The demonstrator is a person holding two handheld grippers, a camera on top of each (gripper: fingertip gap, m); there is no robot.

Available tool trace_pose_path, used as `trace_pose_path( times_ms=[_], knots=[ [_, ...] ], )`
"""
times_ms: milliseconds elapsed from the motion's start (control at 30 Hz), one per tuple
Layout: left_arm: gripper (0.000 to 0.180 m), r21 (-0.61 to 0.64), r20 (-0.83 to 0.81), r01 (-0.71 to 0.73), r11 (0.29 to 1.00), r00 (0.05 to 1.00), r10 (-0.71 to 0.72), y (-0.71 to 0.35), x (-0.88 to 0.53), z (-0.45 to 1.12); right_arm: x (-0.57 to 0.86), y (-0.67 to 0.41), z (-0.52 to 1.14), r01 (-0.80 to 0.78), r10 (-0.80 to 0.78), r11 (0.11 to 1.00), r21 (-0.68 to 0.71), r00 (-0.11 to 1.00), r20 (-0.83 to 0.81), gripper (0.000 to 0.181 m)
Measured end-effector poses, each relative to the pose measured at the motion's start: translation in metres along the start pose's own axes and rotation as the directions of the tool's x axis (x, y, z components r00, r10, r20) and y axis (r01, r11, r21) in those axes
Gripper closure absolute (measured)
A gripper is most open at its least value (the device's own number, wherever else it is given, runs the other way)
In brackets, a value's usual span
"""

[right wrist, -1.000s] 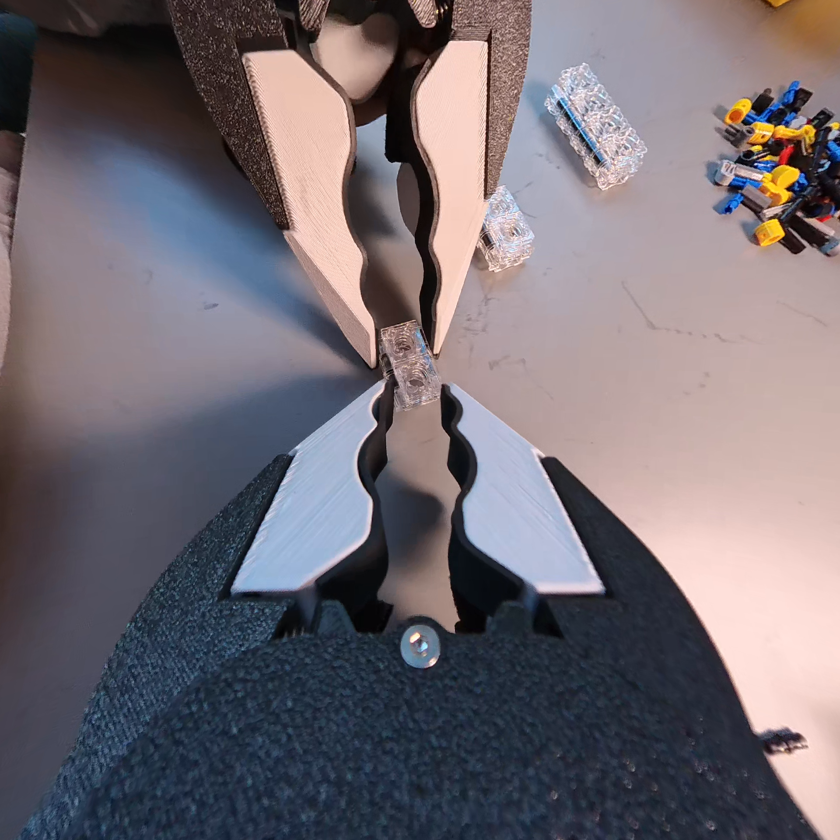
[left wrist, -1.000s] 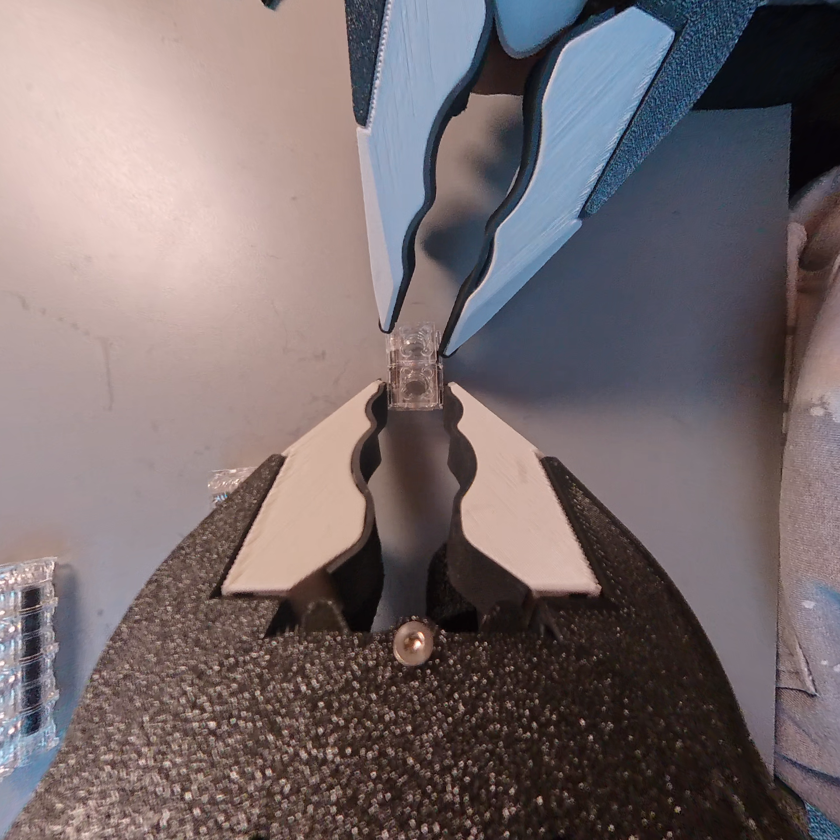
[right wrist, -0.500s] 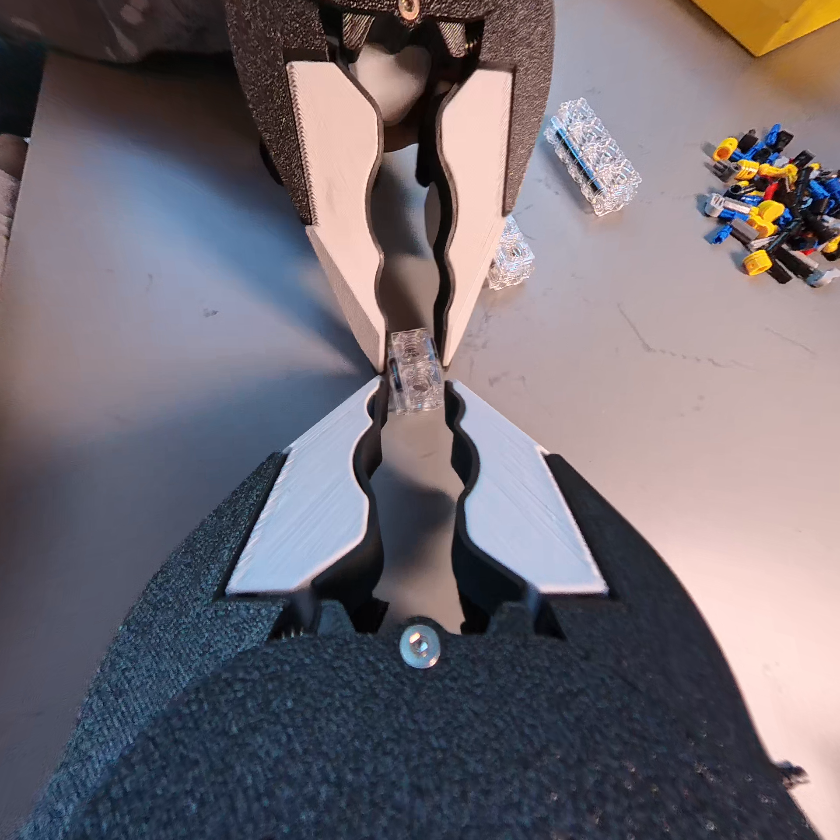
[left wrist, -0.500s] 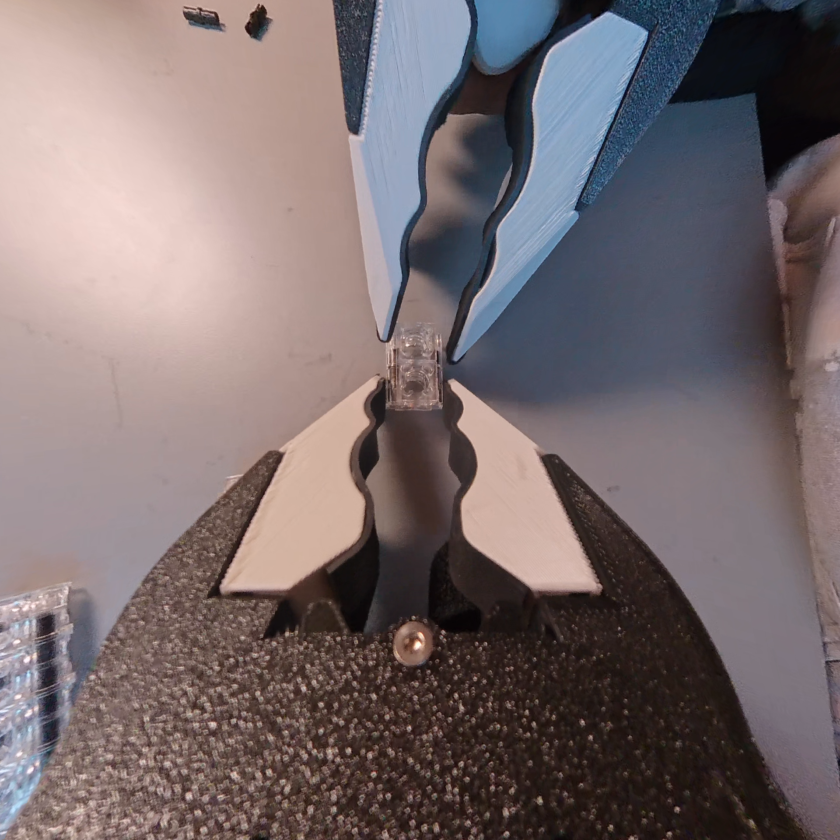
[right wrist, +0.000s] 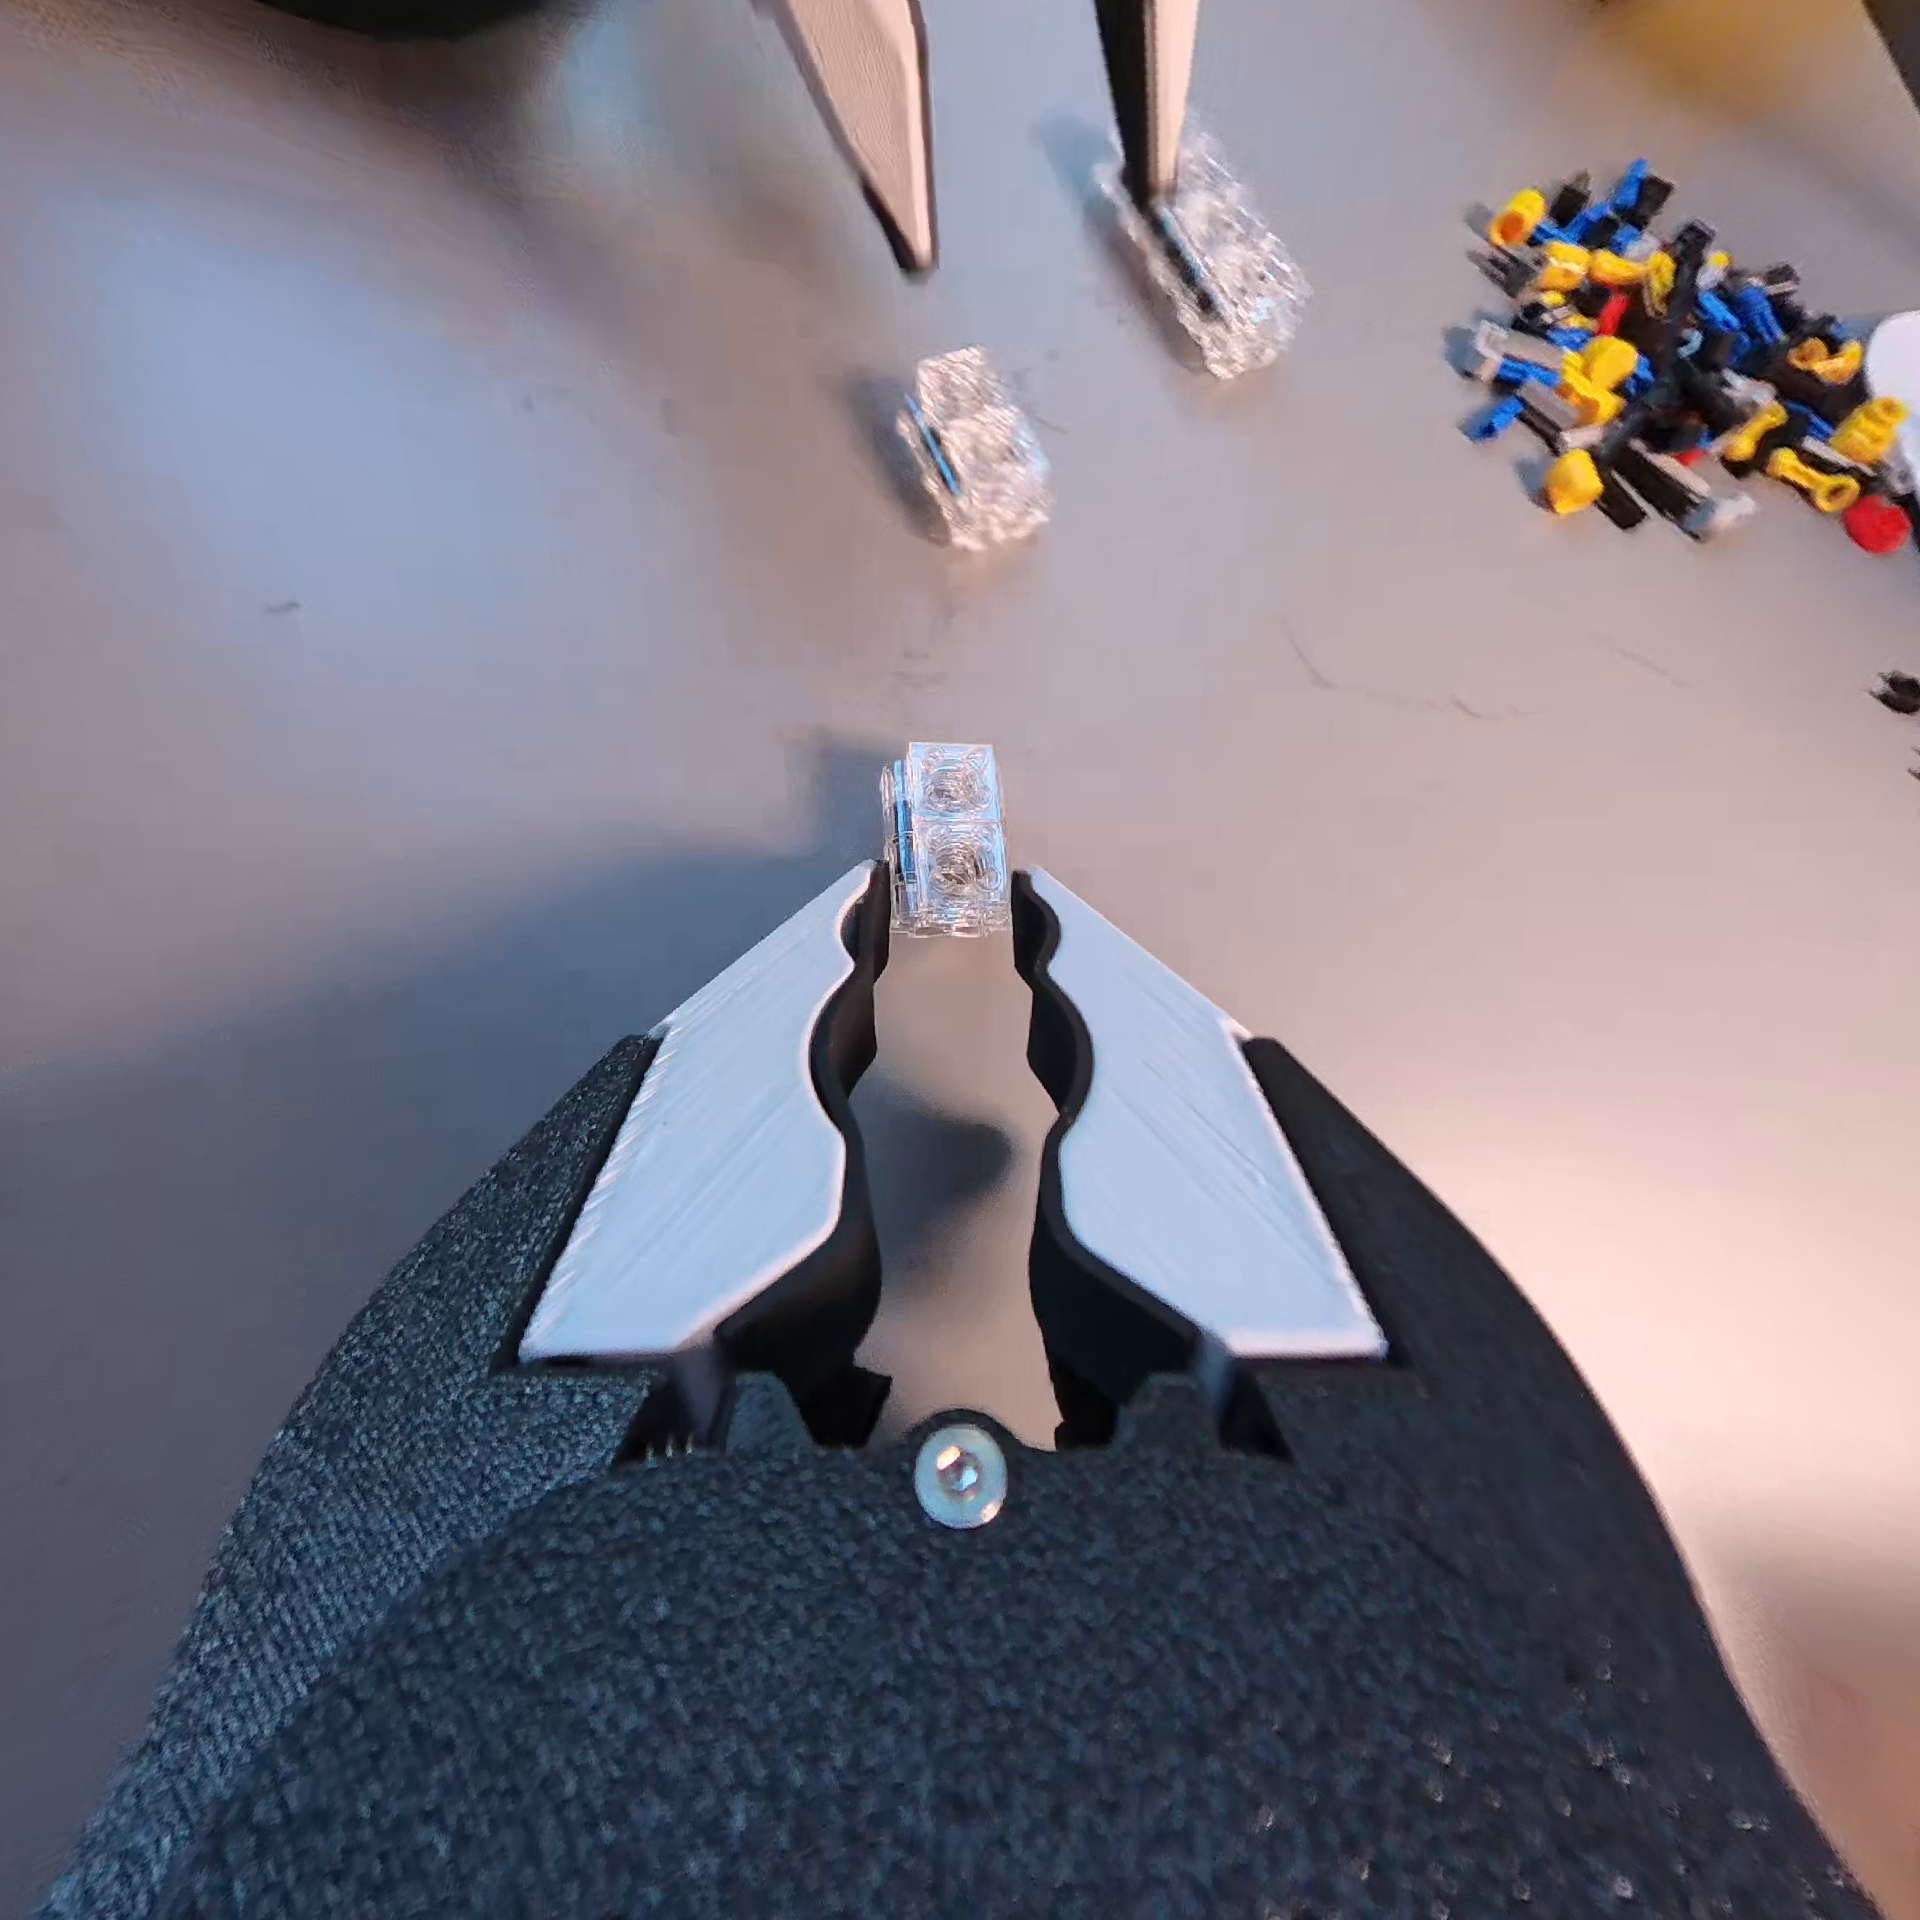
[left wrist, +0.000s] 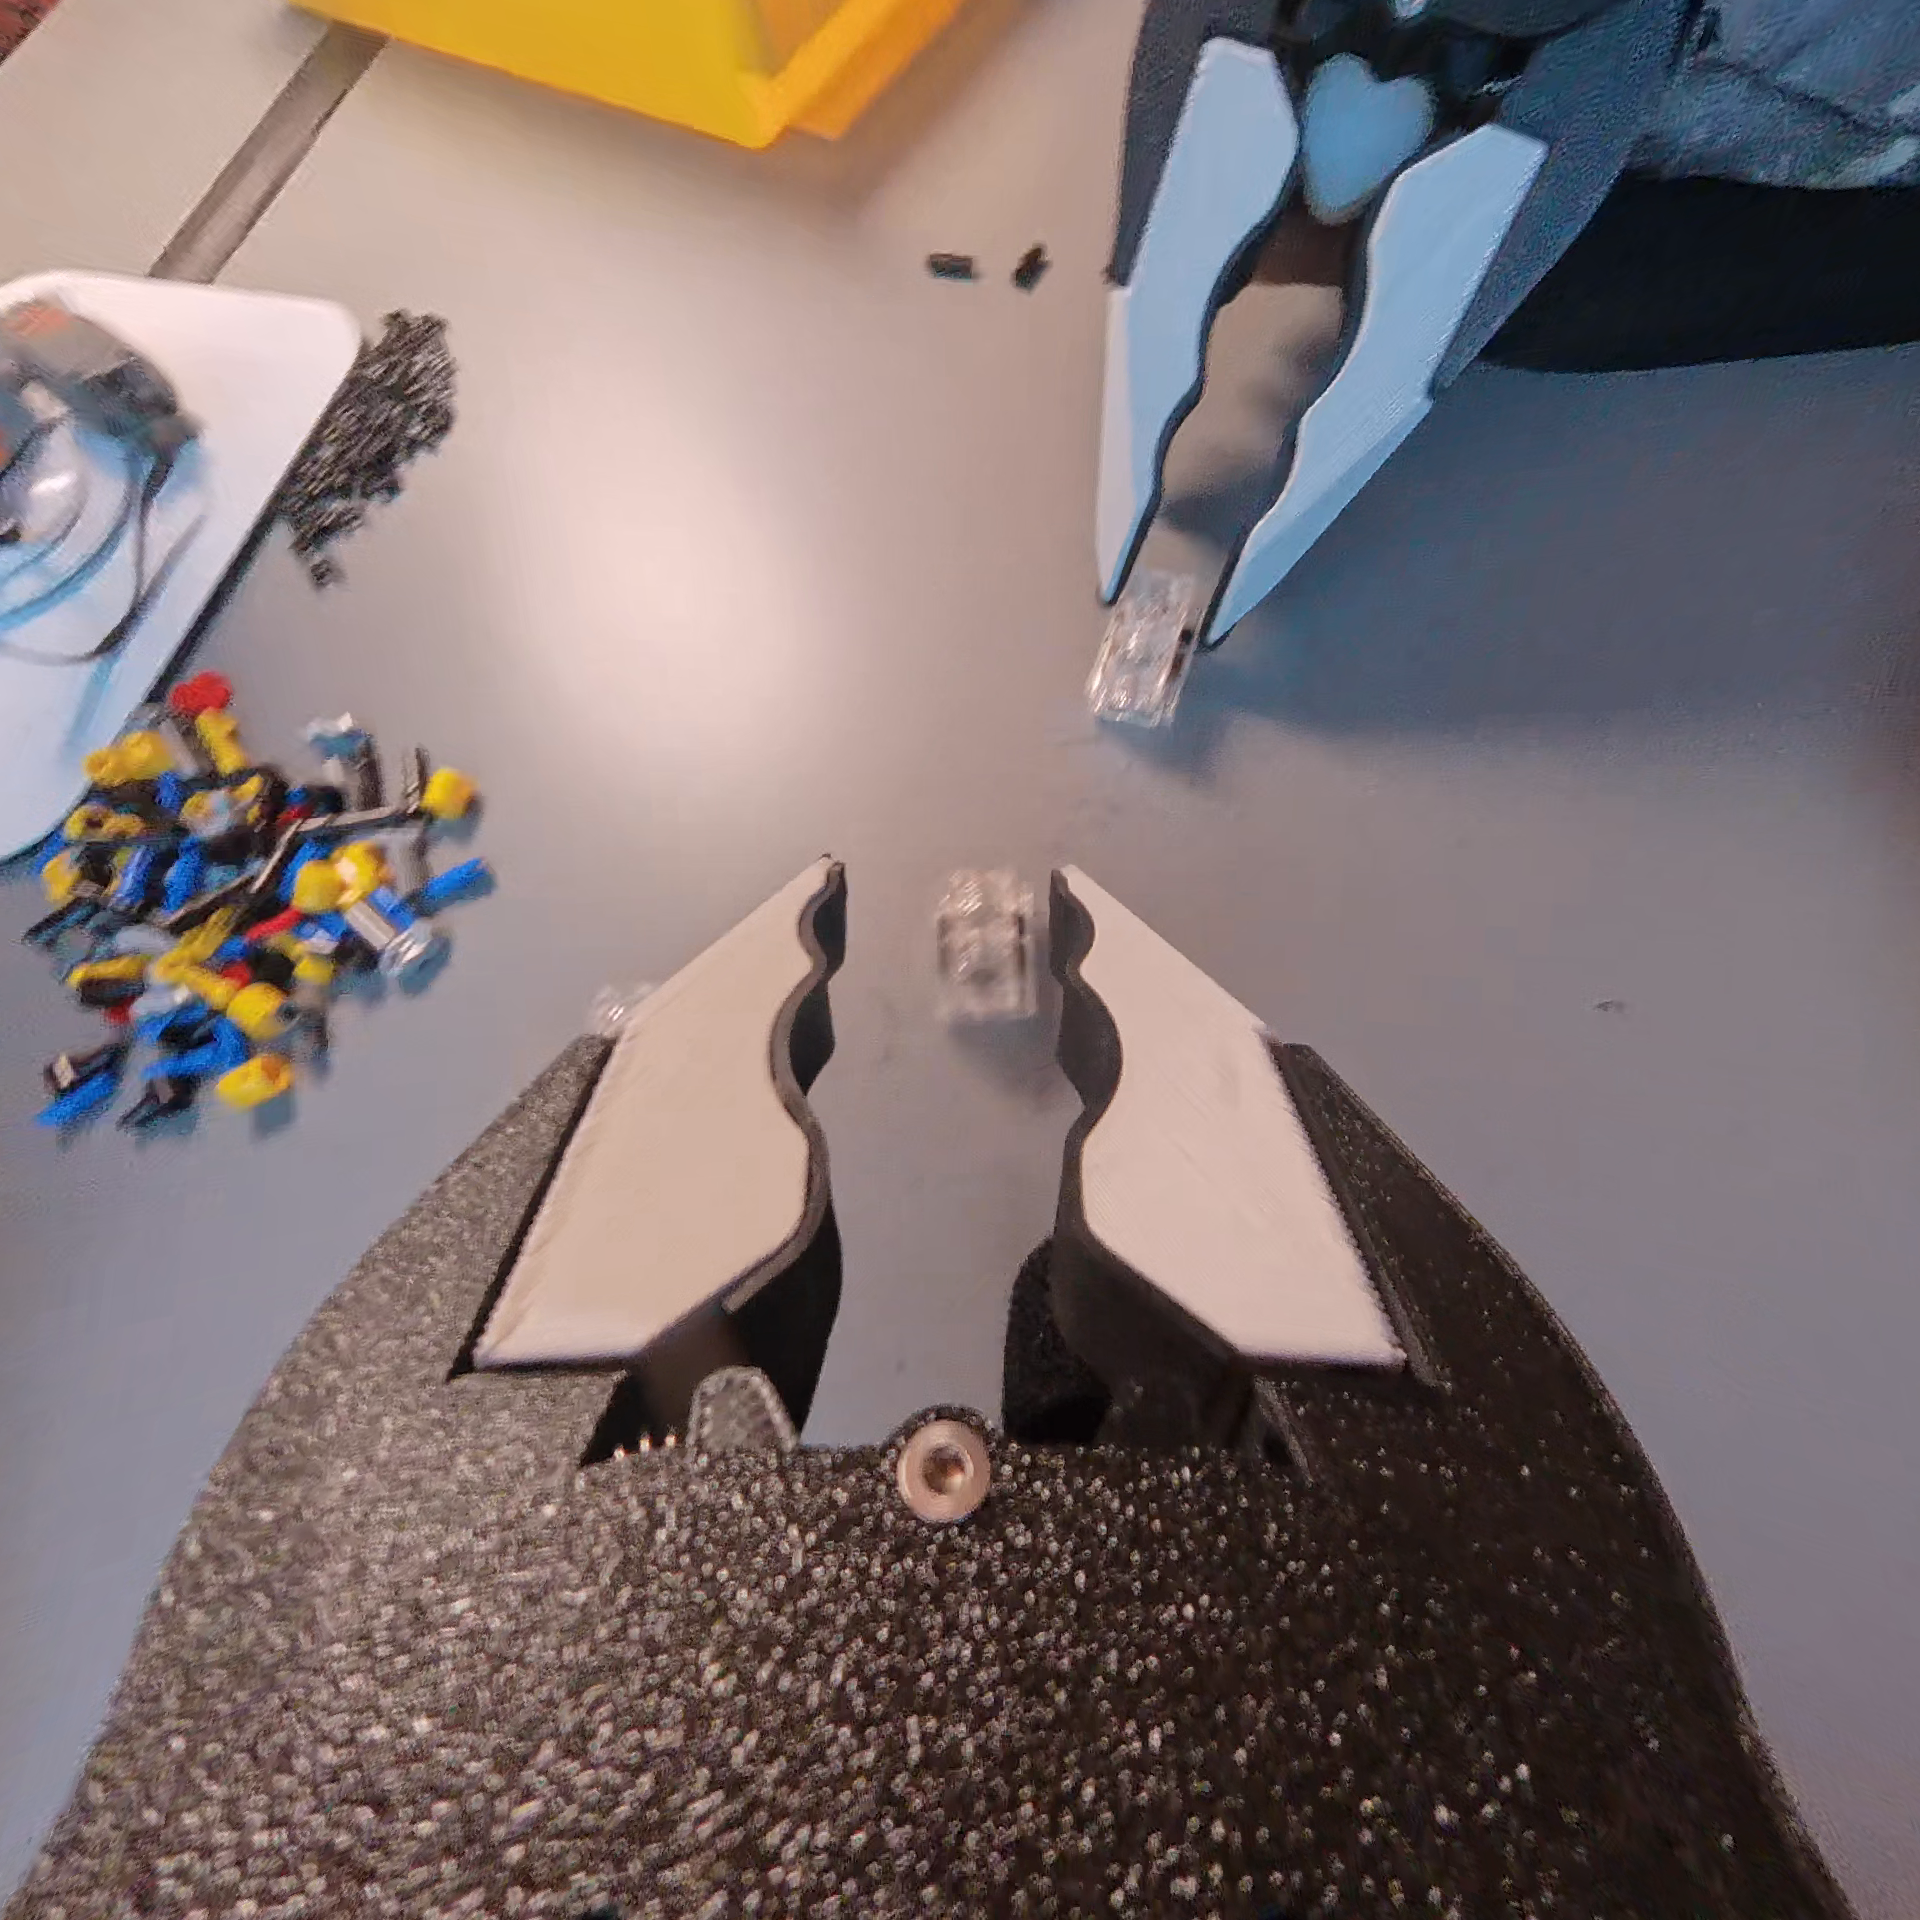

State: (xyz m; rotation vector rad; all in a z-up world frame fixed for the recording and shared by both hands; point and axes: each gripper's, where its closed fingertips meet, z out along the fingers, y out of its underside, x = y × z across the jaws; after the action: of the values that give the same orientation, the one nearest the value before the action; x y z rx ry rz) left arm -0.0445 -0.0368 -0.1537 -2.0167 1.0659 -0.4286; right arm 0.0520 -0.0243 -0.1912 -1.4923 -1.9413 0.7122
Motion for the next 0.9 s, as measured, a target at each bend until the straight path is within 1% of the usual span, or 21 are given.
trace_pose_path(
  times_ms=[67,133,167,267,300,333,367,467,500,567,633,700,767,833,900],
  knots=[
    [0.136,-0.009,-0.015,0.071,0.997,0.997,-0.071,0.011,-0.010,-0.009,0.009,0.006,-0.002,-0.004,0.004,1.000,-0.014,1.000,0.000,0.158],
    [0.137,0.002,-0.075,0.118,0.993,0.990,-0.118,0.014,-0.004,-0.006,0.010,0.007,-0.002,-0.007,0.007,1.000,0.000,1.000,0.031,0.158],
    [0.137,-0.024,-0.087,0.116,0.993,0.989,-0.118,0.018,0.000,0.000,0.011,0.007,-0.002,-0.004,0.003,1.000,0.002,0.999,0.043,0.158],
    [0.139,-0.159,-0.080,0.042,0.986,0.995,-0.055,0.037,0.011,0.023,0.011,0.008,-0.003,0.027,-0.027,1.000,-0.004,0.998,0.063,0.158],
    [0.142,-0.181,-0.079,0.031,0.983,0.996,-0.046,0.041,0.013,0.030,0.012,0.010,-0.004,0.034,-0.033,0.999,-0.008,0.998,0.060,0.158],
    [0.158,-0.143,-0.064,0.036,0.989,0.997,-0.045,0.033,0.012,0.031,0.013,0.011,-0.005,0.036,-0.036,0.999,-0.010,0.998,0.057,0.158],
    [0.157,-0.137,-0.078,0.036,0.990,0.996,-0.047,0.030,0.014,0.032,0.013,0.011,-0.006,0.035,-0.035,0.999,-0.006,0.998,0.054,0.157],
    [0.157,-0.123,-0.162,-0.002,0.992,0.987,-0.018,0.027,0.034,0.038,0.012,0.011,-0.012,0.017,-0.018,1.000,0.026,0.998,0.056,0.145],
    [0.157,-0.118,-0.206,-0.026,0.993,0.979,0.002,0.025,0.044,0.039,0.016,0.009,-0.019,0.000,-0.002,0.999,0.048,0.999,0.044,0.141],
    [0.157,-0.113,-0.249,-0.069,0.991,0.968,0.039,0.023,0.058,0.040,0.033,0.004,-0.040,-0.053,0.054,0.992,0.114,0.998,-0.007,0.140],
    [0.157,-0.113,-0.272,-0.081,0.990,0.961,0.047,0.022,0.066,0.041,0.059,0.010,-0.065,-0.107,0.124,0.983,0.151,0.986,-0.108,0.142],
    [0.157,-0.117,-0.268,-0.093,0.989,0.962,0.059,0.021,0.067,0.041,0.088,0.032,-0.087,-0.172,0.201,0.976,0.135,0.949,-0.243,0.149],
    [0.157,-0.122,-0.267,-0.092,0.988,0.962,0.057,0.022,0.067,0.041,0.106,0.060,-0.101,-0.245,0.262,0.965,0.093,0.908,-0.328,0.154],
    [0.157,-0.133,-0.268,-0.089,0.987,0.962,0.051,0.024,0.067,0.041,0.110,0.082,-0.105,-0.309,0.310,0.949,0.060,0.884,-0.349,0.155],
    [0.152,-0.121,-0.278,-0.082,0.989,0.960,0.045,0.023,0.068,0.039,0.099,0.092,-0.099,-0.346,0.342,0.937,0.037,0.895,-0.286,0.156]
  ],
)
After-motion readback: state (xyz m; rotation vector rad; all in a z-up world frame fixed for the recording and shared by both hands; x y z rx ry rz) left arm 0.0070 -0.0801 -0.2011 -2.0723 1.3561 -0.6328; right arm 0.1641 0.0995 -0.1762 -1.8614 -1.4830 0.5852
